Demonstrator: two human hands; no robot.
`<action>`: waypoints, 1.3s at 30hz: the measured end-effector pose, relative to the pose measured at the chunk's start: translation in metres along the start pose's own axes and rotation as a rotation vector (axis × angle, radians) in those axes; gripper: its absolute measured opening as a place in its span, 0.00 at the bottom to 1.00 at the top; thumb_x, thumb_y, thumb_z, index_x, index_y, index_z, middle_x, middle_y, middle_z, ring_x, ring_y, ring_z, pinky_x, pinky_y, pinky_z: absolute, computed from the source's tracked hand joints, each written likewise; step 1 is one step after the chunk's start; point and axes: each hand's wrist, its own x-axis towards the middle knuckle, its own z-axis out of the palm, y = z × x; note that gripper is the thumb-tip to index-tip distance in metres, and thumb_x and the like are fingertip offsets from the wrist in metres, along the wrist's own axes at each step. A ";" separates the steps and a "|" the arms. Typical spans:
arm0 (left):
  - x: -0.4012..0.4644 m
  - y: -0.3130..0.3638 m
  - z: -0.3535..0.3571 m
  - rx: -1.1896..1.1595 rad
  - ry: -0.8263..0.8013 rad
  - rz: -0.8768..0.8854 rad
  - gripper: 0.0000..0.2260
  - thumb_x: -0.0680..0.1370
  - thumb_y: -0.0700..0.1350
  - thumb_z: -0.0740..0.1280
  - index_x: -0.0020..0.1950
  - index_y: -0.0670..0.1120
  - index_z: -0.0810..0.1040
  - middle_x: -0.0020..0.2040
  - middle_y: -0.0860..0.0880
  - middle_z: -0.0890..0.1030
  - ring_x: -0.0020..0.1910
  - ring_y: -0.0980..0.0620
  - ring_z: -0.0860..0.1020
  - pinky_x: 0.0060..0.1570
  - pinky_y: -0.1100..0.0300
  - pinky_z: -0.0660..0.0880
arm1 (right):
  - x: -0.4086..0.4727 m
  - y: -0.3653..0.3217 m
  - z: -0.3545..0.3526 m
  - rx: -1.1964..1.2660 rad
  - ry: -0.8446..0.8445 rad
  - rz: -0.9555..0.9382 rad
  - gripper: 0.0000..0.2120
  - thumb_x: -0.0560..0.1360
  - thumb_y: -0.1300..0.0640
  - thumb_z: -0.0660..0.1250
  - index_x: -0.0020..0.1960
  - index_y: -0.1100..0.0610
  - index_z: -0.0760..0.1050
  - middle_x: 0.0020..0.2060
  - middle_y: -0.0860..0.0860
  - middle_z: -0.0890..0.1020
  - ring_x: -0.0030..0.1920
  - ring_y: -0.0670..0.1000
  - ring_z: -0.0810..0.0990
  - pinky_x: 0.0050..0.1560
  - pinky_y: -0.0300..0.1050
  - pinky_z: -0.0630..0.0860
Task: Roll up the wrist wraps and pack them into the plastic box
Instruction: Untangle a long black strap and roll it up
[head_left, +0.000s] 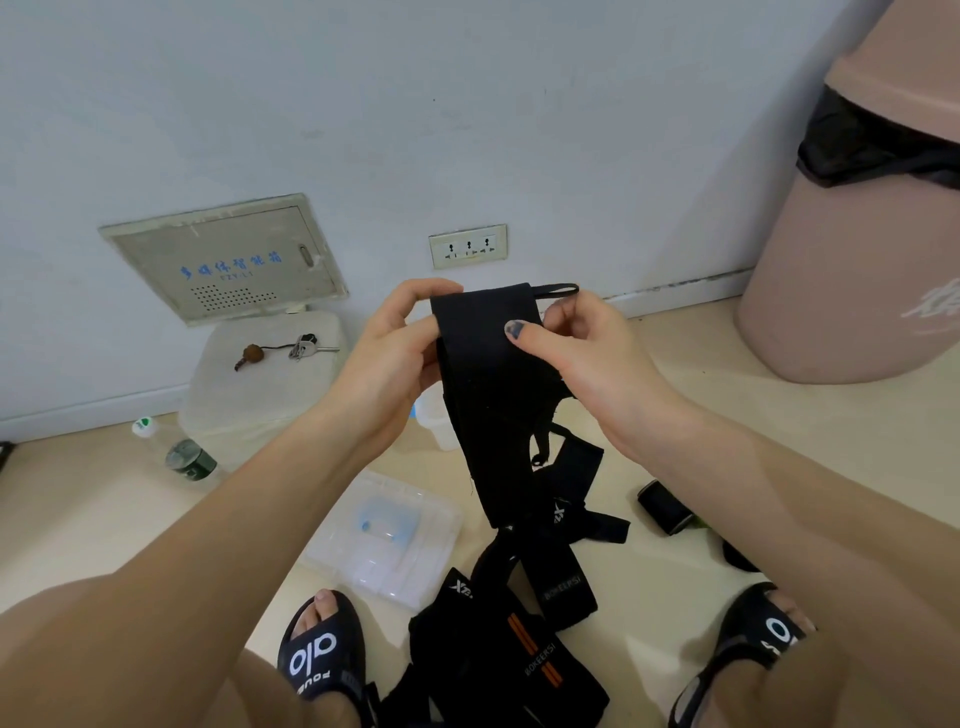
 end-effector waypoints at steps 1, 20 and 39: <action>0.000 0.000 0.000 0.027 0.011 0.013 0.11 0.82 0.36 0.63 0.62 0.47 0.77 0.42 0.47 0.84 0.39 0.51 0.81 0.40 0.61 0.78 | -0.001 0.001 0.000 -0.012 0.001 -0.003 0.13 0.77 0.52 0.74 0.42 0.54 0.71 0.35 0.45 0.73 0.38 0.45 0.72 0.42 0.39 0.68; 0.001 0.001 -0.003 0.006 -0.038 0.033 0.13 0.82 0.30 0.56 0.48 0.45 0.74 0.39 0.48 0.82 0.36 0.51 0.79 0.38 0.63 0.77 | 0.003 0.001 -0.006 0.036 -0.073 0.186 0.10 0.72 0.55 0.76 0.42 0.54 0.74 0.43 0.54 0.80 0.52 0.61 0.81 0.57 0.56 0.75; 0.002 -0.003 -0.008 0.308 -0.030 0.215 0.08 0.74 0.41 0.73 0.48 0.50 0.76 0.45 0.44 0.74 0.43 0.47 0.73 0.45 0.56 0.70 | 0.005 -0.005 -0.006 0.053 -0.037 0.091 0.04 0.80 0.58 0.69 0.50 0.59 0.77 0.52 0.58 0.86 0.52 0.59 0.87 0.60 0.54 0.82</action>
